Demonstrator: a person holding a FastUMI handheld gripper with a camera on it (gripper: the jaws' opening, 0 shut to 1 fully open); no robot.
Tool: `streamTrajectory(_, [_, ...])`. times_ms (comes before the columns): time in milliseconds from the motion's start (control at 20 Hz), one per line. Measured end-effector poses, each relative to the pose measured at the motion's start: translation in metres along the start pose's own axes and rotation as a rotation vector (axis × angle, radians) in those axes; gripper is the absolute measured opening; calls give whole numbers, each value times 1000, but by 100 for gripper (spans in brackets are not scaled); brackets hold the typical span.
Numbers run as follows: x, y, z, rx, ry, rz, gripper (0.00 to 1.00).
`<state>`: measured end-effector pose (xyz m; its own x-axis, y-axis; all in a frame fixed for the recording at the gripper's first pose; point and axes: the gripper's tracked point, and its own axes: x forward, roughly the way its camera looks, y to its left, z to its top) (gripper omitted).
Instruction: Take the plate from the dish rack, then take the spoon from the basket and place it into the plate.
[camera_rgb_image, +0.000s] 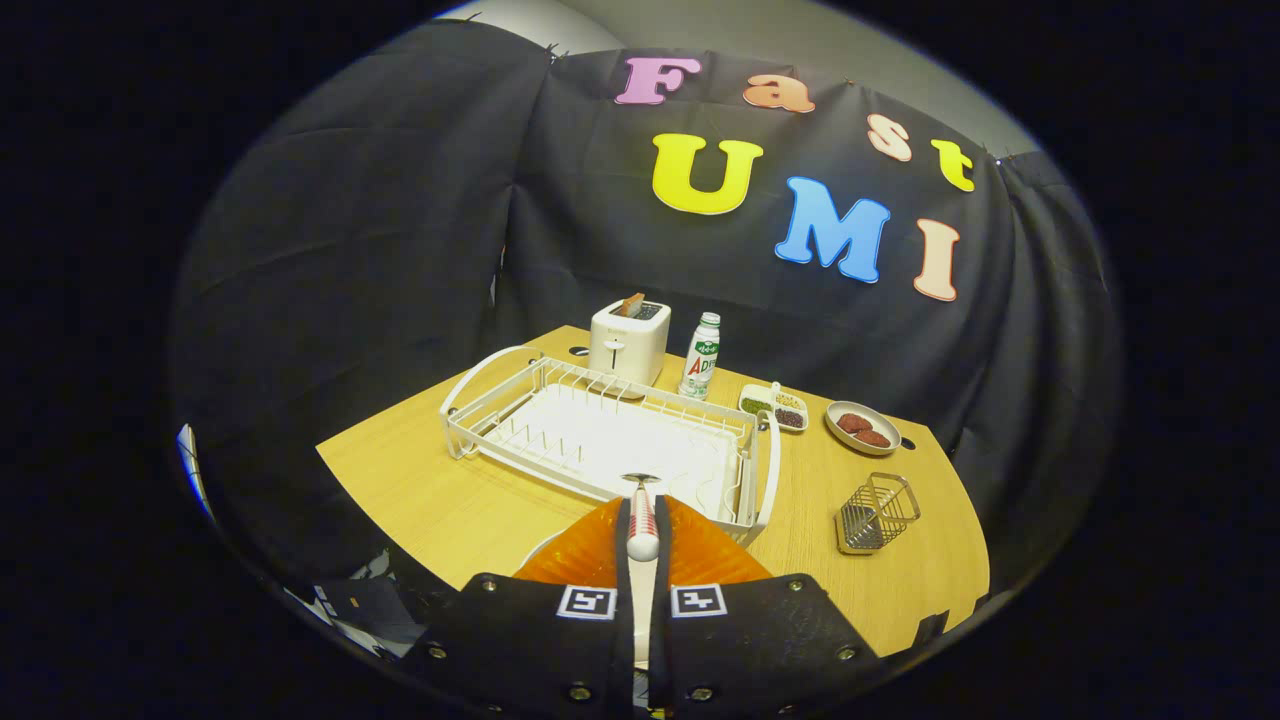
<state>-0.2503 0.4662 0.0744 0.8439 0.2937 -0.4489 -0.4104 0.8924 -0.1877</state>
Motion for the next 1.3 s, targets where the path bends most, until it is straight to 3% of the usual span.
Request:
streamTrajectory(500, [15, 13, -53, -6, 104, 40, 6])
streamTrajectory(1050, [35, 7, -67, -36, 124, 54, 6])
streamTrajectory(1300, [34, 11, -76, -44, 142, 85, 17])
